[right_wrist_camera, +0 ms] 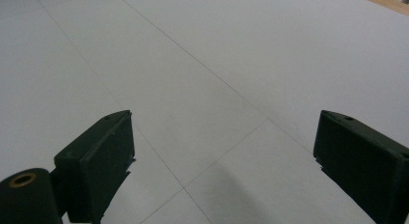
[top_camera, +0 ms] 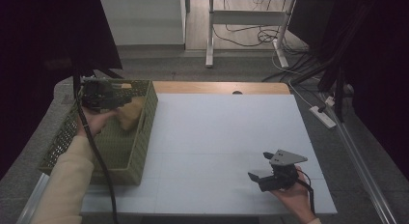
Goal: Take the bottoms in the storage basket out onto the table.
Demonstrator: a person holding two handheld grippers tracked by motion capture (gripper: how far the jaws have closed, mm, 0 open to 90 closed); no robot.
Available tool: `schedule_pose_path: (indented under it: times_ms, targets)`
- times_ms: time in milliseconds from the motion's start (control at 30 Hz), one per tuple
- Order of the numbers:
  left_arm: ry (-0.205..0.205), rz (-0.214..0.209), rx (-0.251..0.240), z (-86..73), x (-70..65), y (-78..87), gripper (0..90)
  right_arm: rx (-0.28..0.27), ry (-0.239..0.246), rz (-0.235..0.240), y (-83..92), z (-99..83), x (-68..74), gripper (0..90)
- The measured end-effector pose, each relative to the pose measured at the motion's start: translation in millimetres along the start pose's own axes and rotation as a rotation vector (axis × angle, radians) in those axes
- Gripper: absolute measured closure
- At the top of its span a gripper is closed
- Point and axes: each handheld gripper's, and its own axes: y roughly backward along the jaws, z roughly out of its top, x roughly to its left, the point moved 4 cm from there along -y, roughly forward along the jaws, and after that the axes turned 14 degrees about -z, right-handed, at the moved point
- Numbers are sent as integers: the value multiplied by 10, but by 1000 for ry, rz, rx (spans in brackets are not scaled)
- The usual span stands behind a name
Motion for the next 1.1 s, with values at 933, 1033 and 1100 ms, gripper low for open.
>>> schedule_pose_path:
  times_ms: [933,1033,1100]
  targets:
    - [57,46,56,-54,308,-271,114,13,4,8,-26,-15,9,74]
    - [61,52,65,-64,337,-302,112,16,5,10,-29,-18,11,74]
    - [61,50,68,-71,355,-322,112,16,3,10,-30,-19,12,74]
